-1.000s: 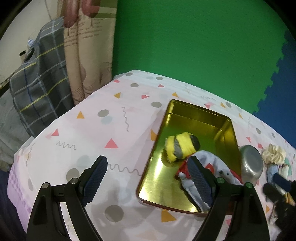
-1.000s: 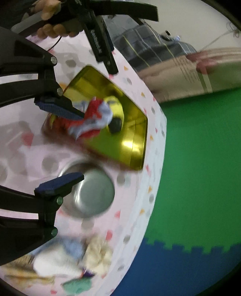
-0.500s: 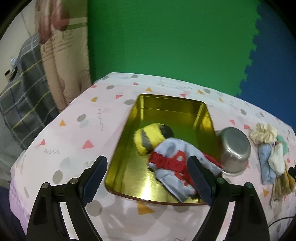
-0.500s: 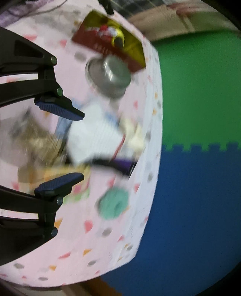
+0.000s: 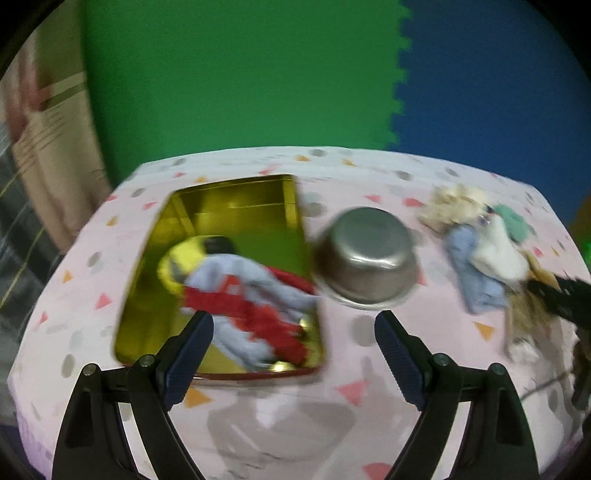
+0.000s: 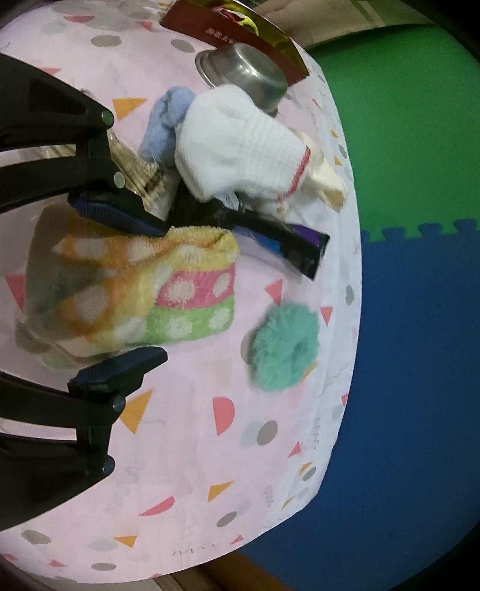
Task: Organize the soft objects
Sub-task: 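Grasp the patterned towel with the right tool while the left tool grasps the cotton-swab bag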
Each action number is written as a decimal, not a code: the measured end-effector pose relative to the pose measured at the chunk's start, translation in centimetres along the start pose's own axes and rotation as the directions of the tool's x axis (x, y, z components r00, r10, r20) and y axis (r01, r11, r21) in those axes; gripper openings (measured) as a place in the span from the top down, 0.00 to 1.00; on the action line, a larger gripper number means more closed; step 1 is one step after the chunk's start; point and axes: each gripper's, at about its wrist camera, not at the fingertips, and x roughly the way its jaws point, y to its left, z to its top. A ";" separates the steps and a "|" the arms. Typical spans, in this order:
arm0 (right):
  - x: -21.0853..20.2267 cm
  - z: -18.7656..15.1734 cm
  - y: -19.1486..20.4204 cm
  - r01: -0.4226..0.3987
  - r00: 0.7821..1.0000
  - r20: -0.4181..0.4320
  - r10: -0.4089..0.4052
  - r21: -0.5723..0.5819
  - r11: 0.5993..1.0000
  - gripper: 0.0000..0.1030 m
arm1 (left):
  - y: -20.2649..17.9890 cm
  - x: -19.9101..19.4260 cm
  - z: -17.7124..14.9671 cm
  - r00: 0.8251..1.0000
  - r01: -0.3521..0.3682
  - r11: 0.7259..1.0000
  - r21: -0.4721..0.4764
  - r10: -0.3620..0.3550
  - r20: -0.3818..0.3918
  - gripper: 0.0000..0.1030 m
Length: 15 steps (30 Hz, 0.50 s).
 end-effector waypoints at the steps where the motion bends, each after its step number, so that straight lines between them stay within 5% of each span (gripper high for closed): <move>1: 0.2 0.0 -0.3 0.012 1.000 0.003 -0.012 0.000 1.000 0.39 | -1.0 0.0 0.1 1.000 0.022 1.000 0.017 -0.022 -0.006 0.16; 10: 1.0 -0.7 -2.6 0.040 0.999 0.029 -0.040 -0.005 0.999 0.40 | -9.8 0.4 0.4 0.972 0.227 0.967 0.119 -0.219 -0.081 0.16; 15: 0.6 -1.2 -4.2 0.079 0.996 0.042 -0.080 0.014 0.997 0.50 | -14.2 0.8 0.7 0.950 0.307 0.934 0.182 -0.289 -0.119 0.16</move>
